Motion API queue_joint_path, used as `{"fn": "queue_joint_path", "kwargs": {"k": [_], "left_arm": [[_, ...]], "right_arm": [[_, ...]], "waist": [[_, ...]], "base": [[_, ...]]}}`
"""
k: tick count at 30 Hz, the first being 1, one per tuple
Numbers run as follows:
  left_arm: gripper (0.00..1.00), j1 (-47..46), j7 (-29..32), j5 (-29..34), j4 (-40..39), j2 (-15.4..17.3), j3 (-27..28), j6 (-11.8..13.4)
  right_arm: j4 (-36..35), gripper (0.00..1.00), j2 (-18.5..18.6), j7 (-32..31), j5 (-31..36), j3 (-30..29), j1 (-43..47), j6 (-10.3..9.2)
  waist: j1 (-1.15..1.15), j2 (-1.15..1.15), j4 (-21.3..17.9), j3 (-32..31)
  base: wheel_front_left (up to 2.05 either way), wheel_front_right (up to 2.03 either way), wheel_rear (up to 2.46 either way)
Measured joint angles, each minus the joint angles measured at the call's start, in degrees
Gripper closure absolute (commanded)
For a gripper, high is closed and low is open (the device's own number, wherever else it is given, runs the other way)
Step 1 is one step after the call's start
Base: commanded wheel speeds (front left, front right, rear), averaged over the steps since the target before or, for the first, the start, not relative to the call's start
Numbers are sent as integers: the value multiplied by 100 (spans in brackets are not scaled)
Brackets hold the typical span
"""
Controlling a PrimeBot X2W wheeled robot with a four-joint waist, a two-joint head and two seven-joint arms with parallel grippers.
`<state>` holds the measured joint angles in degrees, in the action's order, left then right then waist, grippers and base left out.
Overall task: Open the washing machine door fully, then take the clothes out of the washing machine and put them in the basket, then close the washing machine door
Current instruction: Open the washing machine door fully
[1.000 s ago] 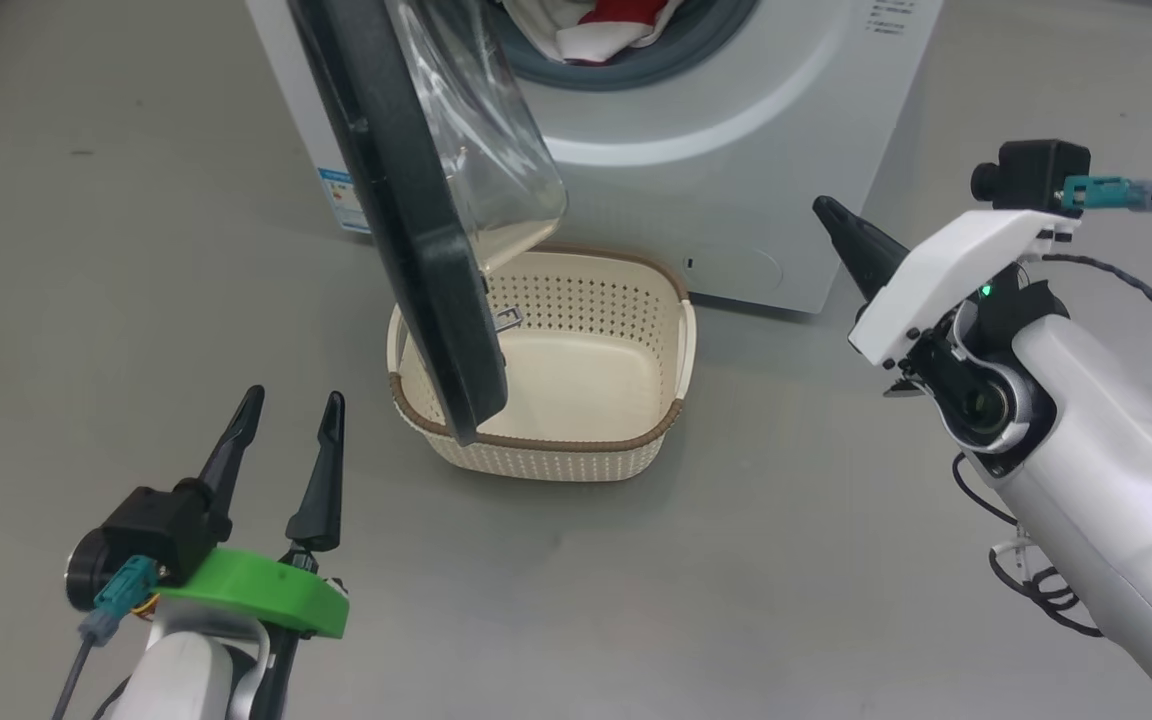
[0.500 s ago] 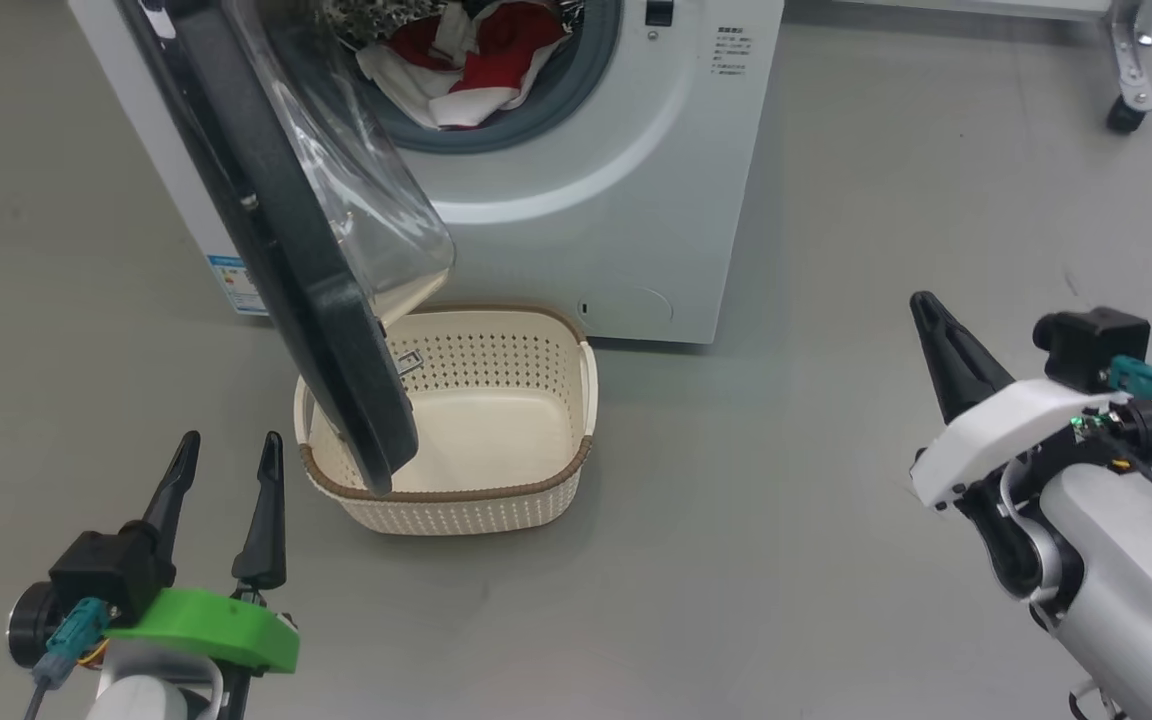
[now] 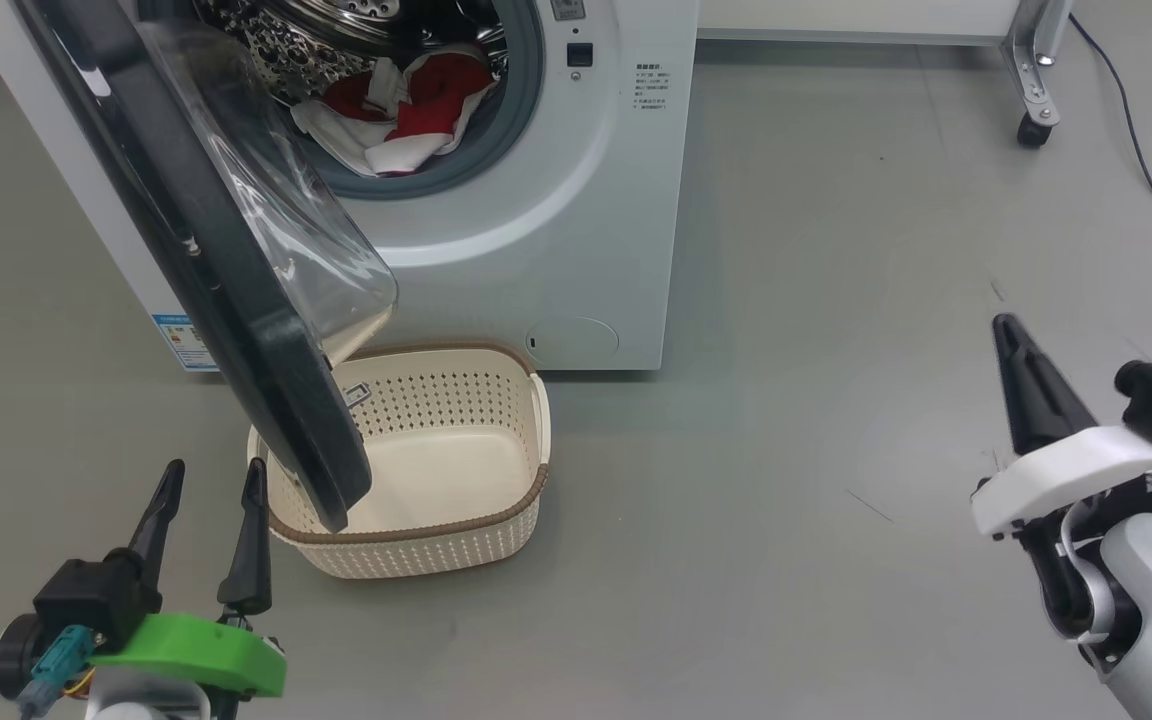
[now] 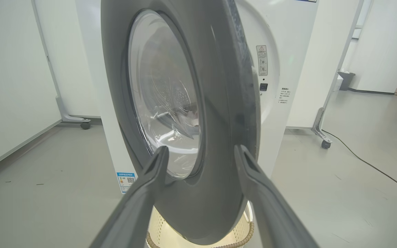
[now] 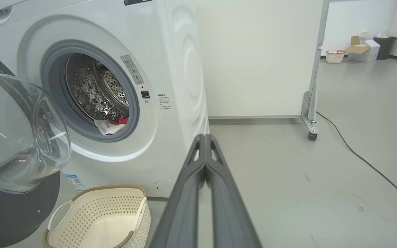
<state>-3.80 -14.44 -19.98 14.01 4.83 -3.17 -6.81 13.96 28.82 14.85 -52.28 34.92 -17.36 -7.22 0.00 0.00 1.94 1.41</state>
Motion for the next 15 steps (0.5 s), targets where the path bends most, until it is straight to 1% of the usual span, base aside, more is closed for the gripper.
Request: {"fn": "queue_joint_path", "kwargs": {"k": [3, 5, 11, 15], "left_arm": [[0, 9, 0, 0, -11, -1, 56, -1], [0, 16, 0, 1, -21, -2, 90, -1], [0, 28, 0, 34, -36, -19, 113, -1], [0, 33, 0, 41, -36, -26, 113, -1]], "right_arm": [[-314, 100, -27, 1, 361, -405, 58, 0], [-502, 100, -104, 0, 488, -592, 196, 0], [-778, 100, -342, 0, 892, -862, 853, 0], [-835, 100, -459, 0, 1102, -1091, 1172, 0]], "waist": [[0, 0, -30, 3], [0, 0, -46, 11], [0, 0, -71, 27], [0, 0, -76, 25]], "base": [[0, 0, 0], [0, 0, 0], [0, 0, 0], [0, 0, 0]]}}
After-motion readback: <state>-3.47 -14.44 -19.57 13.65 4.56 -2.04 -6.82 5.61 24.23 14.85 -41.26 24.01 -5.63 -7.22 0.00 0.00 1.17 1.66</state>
